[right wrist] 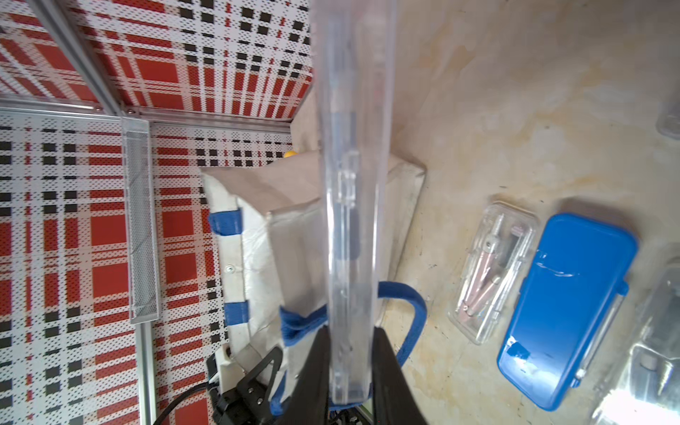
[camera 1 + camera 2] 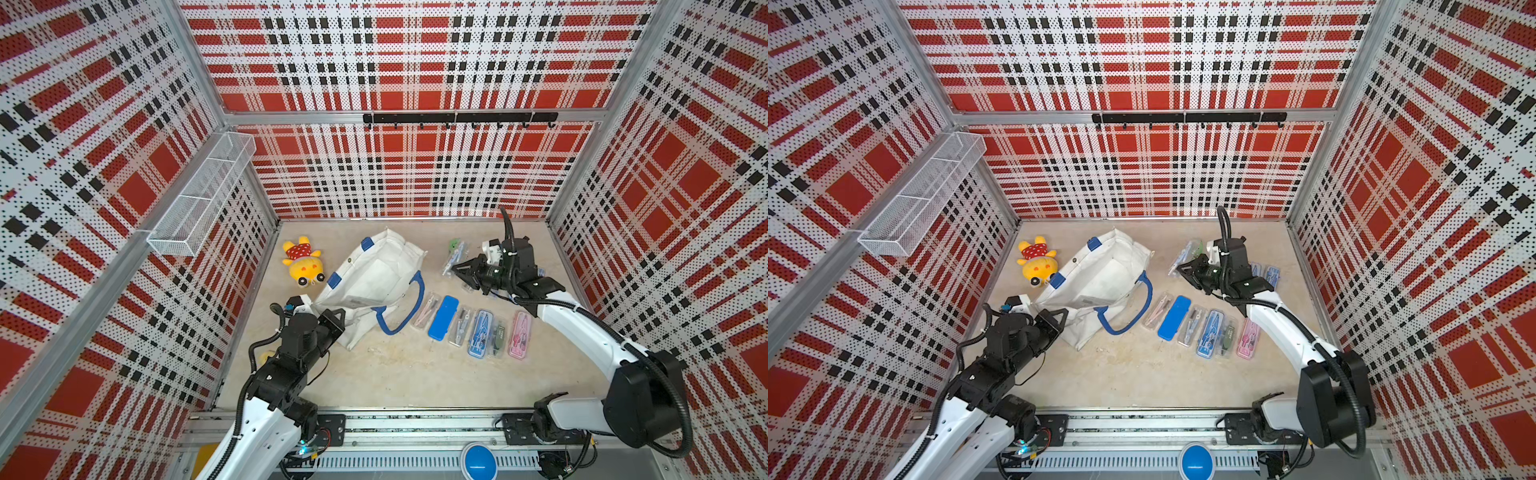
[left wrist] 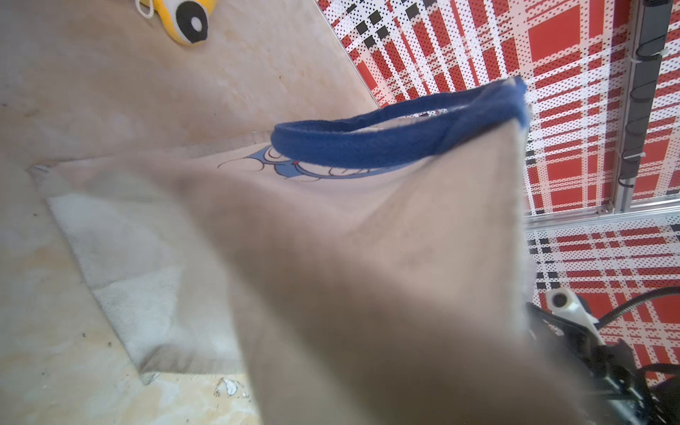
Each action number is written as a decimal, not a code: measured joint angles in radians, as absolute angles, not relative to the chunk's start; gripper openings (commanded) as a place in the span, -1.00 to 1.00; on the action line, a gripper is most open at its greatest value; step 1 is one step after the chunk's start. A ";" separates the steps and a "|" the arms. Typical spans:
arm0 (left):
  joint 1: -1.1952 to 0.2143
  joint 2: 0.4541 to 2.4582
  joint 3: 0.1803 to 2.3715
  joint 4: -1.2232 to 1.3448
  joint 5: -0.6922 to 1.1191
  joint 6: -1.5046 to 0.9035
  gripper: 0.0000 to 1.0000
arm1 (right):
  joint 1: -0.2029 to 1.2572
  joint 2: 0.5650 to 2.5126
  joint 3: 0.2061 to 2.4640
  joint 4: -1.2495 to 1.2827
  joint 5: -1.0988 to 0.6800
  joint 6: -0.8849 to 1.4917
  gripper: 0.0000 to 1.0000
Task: Take out the compass set from the canvas bag
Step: Place the compass set at the center of the board.
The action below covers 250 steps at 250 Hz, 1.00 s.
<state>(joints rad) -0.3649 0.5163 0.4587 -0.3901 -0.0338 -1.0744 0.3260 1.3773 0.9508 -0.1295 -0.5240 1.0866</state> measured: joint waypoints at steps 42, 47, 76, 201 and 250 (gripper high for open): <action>-0.364 0.516 0.459 -0.391 -0.035 -1.079 -1.00 | 0.319 1.516 0.917 -0.014 -0.540 1.131 -0.83; -0.363 0.517 0.459 -0.391 -0.035 -1.079 -1.00 | 0.318 1.531 0.917 -0.003 -0.539 1.134 -0.83; -0.360 0.519 0.459 -0.391 -0.035 -1.084 -1.00 | 0.308 1.628 0.917 0.074 -0.550 1.163 -0.83; -0.359 0.516 0.459 -0.390 -0.025 -1.091 -1.00 | 0.242 1.887 0.929 0.264 -0.577 1.250 -0.80; -0.358 0.516 0.459 -0.389 -0.007 -1.086 -1.00 | 0.239 1.893 0.968 0.227 -0.572 1.216 -0.59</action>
<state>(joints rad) -0.3584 0.5156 0.4587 -0.3889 -0.0074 -1.0863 0.2390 1.8935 0.9676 0.2268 -0.5716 1.2156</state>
